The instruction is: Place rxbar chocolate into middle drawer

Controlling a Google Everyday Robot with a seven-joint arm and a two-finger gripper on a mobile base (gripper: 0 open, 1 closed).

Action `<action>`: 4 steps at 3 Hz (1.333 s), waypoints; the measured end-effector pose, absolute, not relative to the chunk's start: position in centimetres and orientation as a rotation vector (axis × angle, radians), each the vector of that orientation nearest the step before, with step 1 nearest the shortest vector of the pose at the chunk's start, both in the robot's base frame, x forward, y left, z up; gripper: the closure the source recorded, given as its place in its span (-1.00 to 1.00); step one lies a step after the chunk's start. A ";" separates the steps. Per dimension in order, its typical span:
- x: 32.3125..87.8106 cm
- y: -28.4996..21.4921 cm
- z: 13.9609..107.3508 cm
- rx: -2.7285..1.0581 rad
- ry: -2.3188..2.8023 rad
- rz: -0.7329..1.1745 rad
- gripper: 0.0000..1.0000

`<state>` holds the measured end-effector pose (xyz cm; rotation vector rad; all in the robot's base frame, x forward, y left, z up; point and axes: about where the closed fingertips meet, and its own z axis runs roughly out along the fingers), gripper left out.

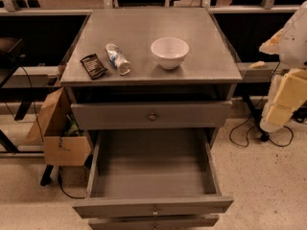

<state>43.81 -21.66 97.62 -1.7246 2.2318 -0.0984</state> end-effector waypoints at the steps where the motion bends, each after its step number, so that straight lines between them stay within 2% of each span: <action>1: 43.8 -21.6 97.6 -1.725 2.231 -0.098 -1.00; 3: 46.9 -16.9 98.3 -1.708 2.126 0.013 -1.00; 4: 49.1 -10.8 98.0 -1.723 2.061 0.112 -1.00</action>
Offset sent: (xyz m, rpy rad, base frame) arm 0.0234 0.0328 0.0048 0.0772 -0.0179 0.0690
